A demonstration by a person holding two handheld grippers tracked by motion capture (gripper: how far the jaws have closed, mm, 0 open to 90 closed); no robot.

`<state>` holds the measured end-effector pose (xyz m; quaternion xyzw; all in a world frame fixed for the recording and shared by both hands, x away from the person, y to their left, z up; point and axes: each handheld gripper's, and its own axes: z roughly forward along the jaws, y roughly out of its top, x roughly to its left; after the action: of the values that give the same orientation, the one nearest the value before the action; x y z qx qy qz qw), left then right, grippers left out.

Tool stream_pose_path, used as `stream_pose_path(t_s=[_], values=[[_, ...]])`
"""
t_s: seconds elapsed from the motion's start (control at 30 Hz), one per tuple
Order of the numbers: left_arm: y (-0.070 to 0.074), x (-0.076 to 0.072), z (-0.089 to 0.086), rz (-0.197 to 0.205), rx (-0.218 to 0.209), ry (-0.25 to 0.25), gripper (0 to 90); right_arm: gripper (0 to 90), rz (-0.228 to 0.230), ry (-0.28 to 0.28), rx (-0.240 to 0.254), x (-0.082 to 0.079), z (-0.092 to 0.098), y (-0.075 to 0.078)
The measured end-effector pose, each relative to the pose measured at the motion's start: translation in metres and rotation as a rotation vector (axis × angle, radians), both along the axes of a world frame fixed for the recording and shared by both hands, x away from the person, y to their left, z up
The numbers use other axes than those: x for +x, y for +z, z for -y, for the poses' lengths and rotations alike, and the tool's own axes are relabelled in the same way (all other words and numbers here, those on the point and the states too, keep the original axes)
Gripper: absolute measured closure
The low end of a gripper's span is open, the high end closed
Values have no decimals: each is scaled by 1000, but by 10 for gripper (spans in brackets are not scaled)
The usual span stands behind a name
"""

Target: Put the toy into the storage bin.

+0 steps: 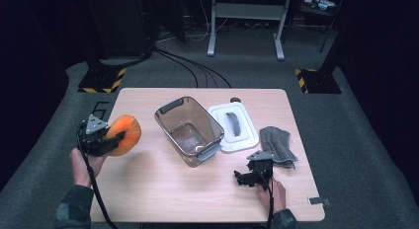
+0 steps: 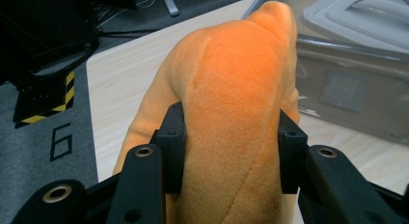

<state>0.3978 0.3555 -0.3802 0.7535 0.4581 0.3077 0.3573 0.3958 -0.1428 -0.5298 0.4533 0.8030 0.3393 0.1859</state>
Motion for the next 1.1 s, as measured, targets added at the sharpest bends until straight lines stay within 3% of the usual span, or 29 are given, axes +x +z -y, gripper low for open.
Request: stream_pose_path(t_s=[1.1], values=[[50,45,23,60,52,-25,582,0,7,22,-15,2,1,0]])
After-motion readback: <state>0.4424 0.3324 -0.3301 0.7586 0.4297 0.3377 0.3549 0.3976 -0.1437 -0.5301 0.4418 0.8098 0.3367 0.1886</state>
